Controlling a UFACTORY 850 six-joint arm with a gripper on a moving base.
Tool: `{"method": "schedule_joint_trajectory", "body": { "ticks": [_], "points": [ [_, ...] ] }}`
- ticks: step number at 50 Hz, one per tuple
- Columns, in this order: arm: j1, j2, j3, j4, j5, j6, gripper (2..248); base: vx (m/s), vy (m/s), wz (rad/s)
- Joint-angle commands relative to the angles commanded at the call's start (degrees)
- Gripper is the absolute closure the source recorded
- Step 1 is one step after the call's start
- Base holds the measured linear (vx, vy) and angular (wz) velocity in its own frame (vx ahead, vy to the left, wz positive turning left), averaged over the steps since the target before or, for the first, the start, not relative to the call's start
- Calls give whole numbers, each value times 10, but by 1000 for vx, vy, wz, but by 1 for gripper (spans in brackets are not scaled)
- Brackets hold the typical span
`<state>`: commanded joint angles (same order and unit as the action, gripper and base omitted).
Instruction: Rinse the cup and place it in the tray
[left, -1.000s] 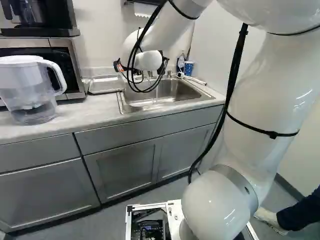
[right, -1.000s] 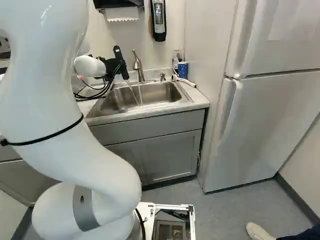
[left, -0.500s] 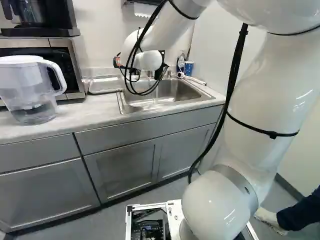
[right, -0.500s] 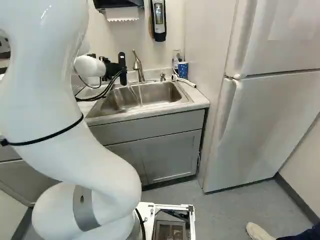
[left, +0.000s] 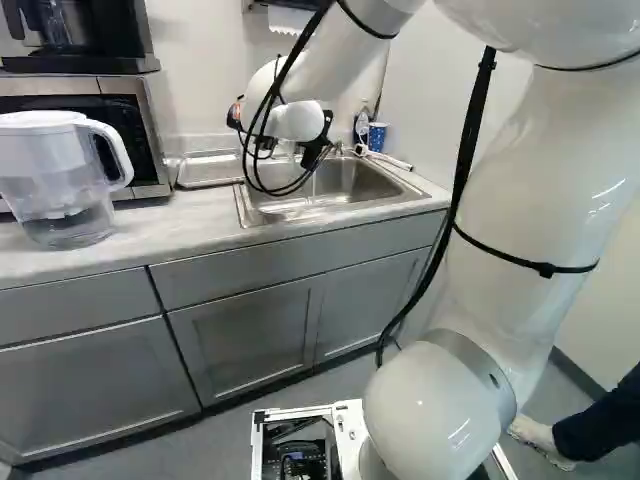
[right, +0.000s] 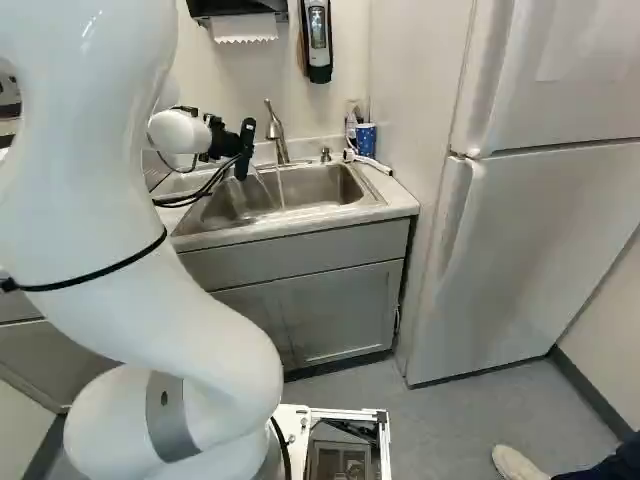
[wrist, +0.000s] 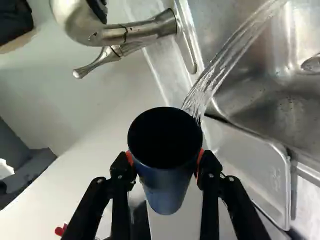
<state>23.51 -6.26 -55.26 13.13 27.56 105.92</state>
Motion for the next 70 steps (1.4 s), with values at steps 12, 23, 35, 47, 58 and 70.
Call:
{"method": "schedule_joint_trajectory", "body": {
  "ticks": [12,23,35,47,58,70],
  "points": [
    [0,0,0,0,0,12,124,0,0,0],
    [0,0,0,0,0,12,124,0,0,0],
    [0,0,0,0,0,12,124,0,0,0],
    [0,0,0,0,0,-6,124,0,0,0],
    [0,0,0,0,0,-67,124,0,0,0],
    [0,0,0,0,0,-139,124,0,0,0]
  ]
}}
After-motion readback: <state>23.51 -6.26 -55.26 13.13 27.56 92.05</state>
